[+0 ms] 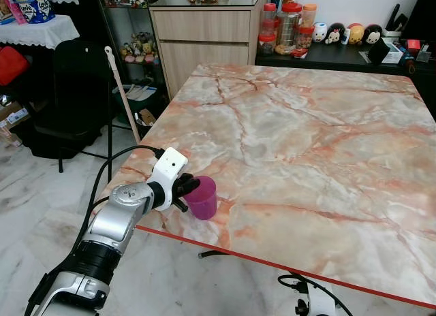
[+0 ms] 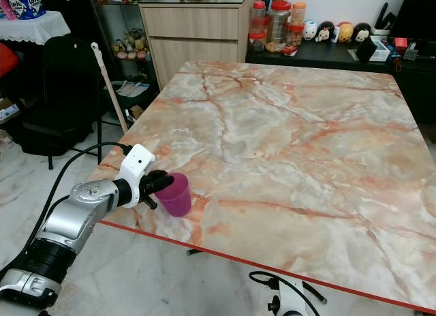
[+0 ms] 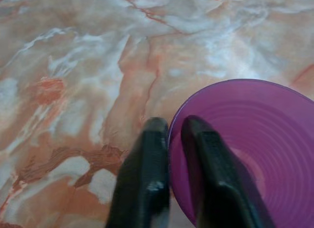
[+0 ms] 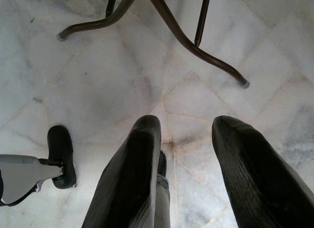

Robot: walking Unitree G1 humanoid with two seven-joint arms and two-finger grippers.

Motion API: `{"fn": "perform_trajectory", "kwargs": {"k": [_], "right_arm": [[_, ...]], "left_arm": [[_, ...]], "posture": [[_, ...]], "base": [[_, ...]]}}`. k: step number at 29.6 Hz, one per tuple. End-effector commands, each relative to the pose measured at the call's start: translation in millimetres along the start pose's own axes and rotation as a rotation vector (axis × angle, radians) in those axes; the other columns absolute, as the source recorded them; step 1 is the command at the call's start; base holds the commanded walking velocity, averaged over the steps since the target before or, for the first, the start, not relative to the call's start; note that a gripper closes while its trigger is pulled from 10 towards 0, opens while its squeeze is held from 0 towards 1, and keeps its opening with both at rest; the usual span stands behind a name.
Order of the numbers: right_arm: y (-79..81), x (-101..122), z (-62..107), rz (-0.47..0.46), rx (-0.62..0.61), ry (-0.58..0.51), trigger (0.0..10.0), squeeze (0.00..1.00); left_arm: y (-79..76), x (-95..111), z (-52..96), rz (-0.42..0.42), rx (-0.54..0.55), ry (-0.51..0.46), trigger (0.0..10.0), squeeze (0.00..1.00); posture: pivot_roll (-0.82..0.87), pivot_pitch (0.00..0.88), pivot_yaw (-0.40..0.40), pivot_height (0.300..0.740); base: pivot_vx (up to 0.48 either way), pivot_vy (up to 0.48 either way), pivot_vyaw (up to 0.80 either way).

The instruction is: Setting the table

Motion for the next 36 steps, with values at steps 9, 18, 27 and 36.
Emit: {"fn": "perform_trajectory", "kwargs": {"k": [9, 18, 27, 36], "right_arm": [[0.8, 0.7, -0.1, -0.010, -0.001, 0.000, 10.0, 0.00], [-1.3, 0.6, -0.2, -0.003, -0.002, 0.001, 10.0, 0.00], [-3.3, 0.1, -0.2, 0.010, -0.001, 0.002, 10.0, 0.00], [-5.4, -13.3, 1.0, 0.064, -0.004, 0.066, 10.0, 0.00]], "left_arm": [[2.4, 2.9, 1.4, -0.009, 0.012, 0.000, 0.0, 0.00], [31.6, 64.5, 21.4, 0.178, 0.207, -0.441, 6.9, 0.00], [41.7, 76.0, 34.3, 0.365, 0.358, -0.676, 10.0, 0.00], [42.5, 78.3, 40.1, 0.454, 0.510, -0.837, 10.0, 0.00]], "posture": [[0.03, 0.000, 0.054, 0.740], [0.04, 0.000, 0.046, 0.740], [0.04, 0.000, 0.032, 0.740], [0.04, 0.000, 0.035, 0.740]], "base": [[0.000, 0.000, 0.00], [0.000, 0.000, 0.00], [0.000, 0.000, 0.00], [0.000, -0.118, 0.00]]}}
Point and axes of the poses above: a point about 5 cm out from each wrist's last joint towards the gripper, its own z axis pointing back from the gripper into the wrist, its own x axis along the axis of the wrist's last joint, y = z × x, the point moved 5 cm from there along -z, pointing out of the wrist towards the gripper, and after that the axes turned 14 degrees about z, right-handed, at the moved point
